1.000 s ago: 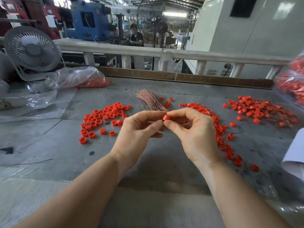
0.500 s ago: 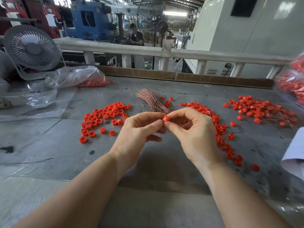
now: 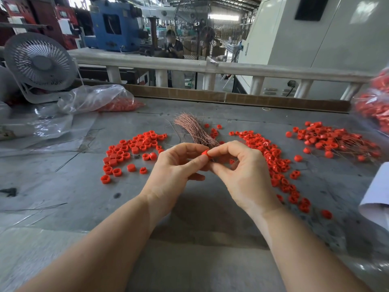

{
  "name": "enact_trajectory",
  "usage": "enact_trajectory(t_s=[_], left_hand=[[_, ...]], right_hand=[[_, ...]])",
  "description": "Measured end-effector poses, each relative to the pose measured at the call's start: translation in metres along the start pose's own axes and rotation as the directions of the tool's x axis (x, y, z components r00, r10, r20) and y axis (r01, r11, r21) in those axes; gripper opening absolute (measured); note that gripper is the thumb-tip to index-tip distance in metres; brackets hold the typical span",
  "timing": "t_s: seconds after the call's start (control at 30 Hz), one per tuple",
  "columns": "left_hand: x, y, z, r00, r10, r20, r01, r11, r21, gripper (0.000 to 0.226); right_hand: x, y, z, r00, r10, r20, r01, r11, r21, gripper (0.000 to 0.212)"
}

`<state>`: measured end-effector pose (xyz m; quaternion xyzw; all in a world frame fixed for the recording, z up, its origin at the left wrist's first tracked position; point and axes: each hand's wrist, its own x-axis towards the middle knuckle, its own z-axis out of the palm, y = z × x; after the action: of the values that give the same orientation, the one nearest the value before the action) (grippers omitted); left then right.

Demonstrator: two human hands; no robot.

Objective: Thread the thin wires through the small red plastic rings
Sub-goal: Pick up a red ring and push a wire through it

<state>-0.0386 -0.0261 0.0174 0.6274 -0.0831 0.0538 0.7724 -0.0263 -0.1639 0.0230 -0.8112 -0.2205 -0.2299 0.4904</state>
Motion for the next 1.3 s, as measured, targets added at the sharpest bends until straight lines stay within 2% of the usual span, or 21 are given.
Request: enact_trajectory(t_s=[0.33,0.5,0.67,0.83,1.03,1.3], left_hand=[[0.0017,0.0012,0.0004,0.997,0.06,-0.05,-0.062,0.997,-0.037,0.018],[0.002,0.001,0.0,0.991,0.118,-0.054,-0.114,0.99,0.078,0.026],[0.001,0.0014,0.0034,0.979,0.184,-0.089,-0.167,0.97,0.174,0.023],[-0.0005,0.0028,0.004,0.972,0.215,-0.099,-0.185,0.951,0.248,0.022],[-0.003,0.0045,0.0042,0.971,0.222,-0.086,-0.194,0.947,0.255,0.025],[-0.0036,0.0053,0.0049,0.966,0.248,-0.078,-0.221,0.94,0.262,0.026]], right_hand=[[0.0006,-0.0034,-0.0007,0.994,0.091,0.062,-0.097,0.989,0.108,0.02],[0.0001,-0.0047,-0.0019,0.994,0.088,0.067,-0.096,0.987,0.126,0.025],[0.0025,-0.0028,-0.0036,0.993,0.119,-0.017,-0.113,0.973,0.2,0.027],[0.0036,-0.0028,-0.0035,0.99,0.141,-0.008,-0.133,0.951,0.28,0.024],[0.0033,-0.0039,-0.0017,0.992,0.119,0.039,-0.126,0.944,0.304,0.022],[0.0033,-0.0028,-0.0019,0.985,0.162,0.059,-0.172,0.911,0.374,0.022]])
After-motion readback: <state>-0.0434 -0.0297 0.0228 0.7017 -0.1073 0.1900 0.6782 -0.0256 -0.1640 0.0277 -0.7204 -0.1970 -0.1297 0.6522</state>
